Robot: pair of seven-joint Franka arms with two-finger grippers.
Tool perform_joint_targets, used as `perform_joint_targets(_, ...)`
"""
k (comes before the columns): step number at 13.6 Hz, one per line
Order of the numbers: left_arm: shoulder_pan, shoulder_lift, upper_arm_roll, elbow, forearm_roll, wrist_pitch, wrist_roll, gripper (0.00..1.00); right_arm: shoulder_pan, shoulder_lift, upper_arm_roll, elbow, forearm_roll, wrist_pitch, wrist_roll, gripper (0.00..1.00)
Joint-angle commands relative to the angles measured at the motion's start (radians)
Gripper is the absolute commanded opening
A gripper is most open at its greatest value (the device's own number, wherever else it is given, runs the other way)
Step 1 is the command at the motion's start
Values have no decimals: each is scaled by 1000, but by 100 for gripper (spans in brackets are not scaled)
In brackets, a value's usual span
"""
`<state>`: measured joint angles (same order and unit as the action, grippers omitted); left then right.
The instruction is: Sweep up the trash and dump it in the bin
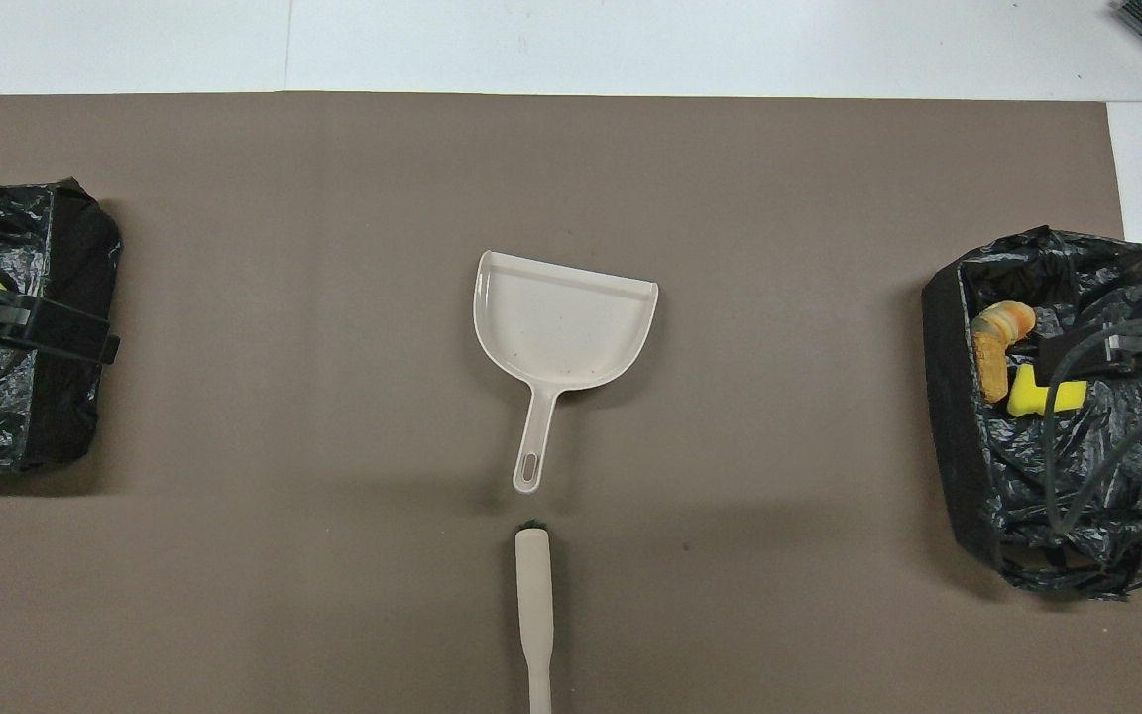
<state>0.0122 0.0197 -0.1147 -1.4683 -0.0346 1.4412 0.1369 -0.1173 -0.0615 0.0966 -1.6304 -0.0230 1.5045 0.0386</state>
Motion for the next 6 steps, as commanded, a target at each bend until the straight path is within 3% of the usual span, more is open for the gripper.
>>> perform_joint_targets(1,20,-24,-10,-20,59,-12,-19,100,-9,2,3,12,6,-12,-19,100)
perform_joint_targets(6,35,-34,-10,-43,61,21,-37,100,-9,2,3,12,8,-12,-19,100)
